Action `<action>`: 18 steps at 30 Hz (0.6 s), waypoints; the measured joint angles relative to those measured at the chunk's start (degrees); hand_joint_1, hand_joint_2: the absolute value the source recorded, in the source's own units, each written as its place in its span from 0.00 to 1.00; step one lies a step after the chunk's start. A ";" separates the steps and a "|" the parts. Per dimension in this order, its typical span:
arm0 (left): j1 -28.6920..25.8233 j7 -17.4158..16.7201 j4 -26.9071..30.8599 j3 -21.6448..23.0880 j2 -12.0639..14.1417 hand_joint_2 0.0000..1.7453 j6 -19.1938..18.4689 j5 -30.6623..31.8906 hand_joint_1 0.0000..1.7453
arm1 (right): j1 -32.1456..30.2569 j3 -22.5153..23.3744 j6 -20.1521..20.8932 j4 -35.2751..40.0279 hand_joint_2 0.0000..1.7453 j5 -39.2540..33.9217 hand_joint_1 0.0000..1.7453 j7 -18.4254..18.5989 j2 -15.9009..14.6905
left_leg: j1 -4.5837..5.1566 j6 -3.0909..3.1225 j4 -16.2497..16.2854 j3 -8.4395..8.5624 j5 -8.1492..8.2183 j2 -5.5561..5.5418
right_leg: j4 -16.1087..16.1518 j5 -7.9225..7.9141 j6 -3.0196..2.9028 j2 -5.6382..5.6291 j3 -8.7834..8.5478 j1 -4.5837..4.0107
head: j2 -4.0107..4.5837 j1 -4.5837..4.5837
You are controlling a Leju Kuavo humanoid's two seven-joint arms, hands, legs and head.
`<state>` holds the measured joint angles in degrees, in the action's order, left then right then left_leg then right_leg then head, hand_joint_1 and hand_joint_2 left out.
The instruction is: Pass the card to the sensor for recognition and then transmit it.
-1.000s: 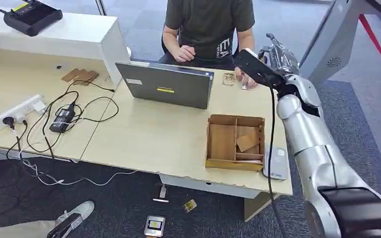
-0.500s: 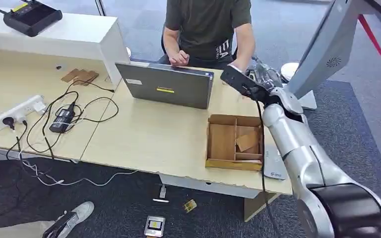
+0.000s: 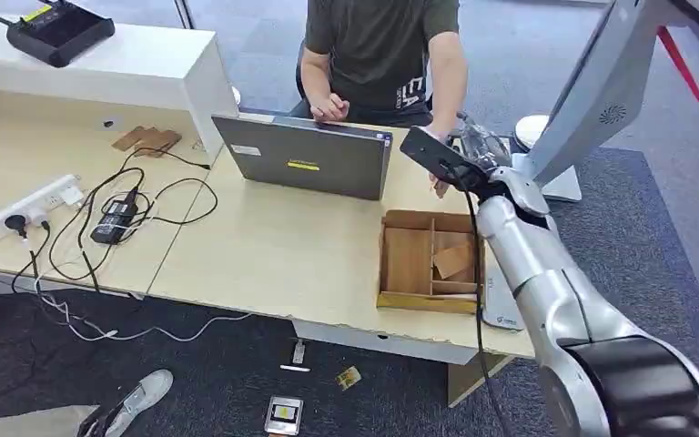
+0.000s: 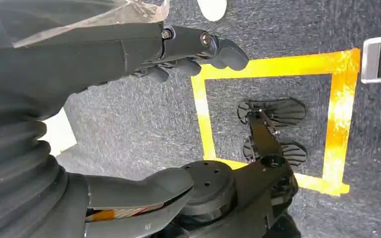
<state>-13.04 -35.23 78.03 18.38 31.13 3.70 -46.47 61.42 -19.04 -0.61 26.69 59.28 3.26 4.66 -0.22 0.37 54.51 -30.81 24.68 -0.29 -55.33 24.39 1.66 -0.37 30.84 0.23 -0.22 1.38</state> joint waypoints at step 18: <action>3.87 5.97 0.44 12.58 5.27 1.00 5.88 -9.97 0.00 | -5.23 4.17 -2.14 9.33 1.00 -20.89 0.00 -6.25 -8.81 | 0.05 0.02 0.04 0.08 0.05 0.18 | 0.08 -0.08 0.02 -0.23 -0.03 0.06 | 0.00 0.02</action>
<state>-9.17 -29.27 78.47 30.97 36.39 9.57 -56.43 56.19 -14.86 -2.75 36.02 38.38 -2.99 -4.15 -0.17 0.39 54.54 -30.73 24.73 -0.11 -55.25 24.31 1.68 -0.60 30.81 0.28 -0.22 1.40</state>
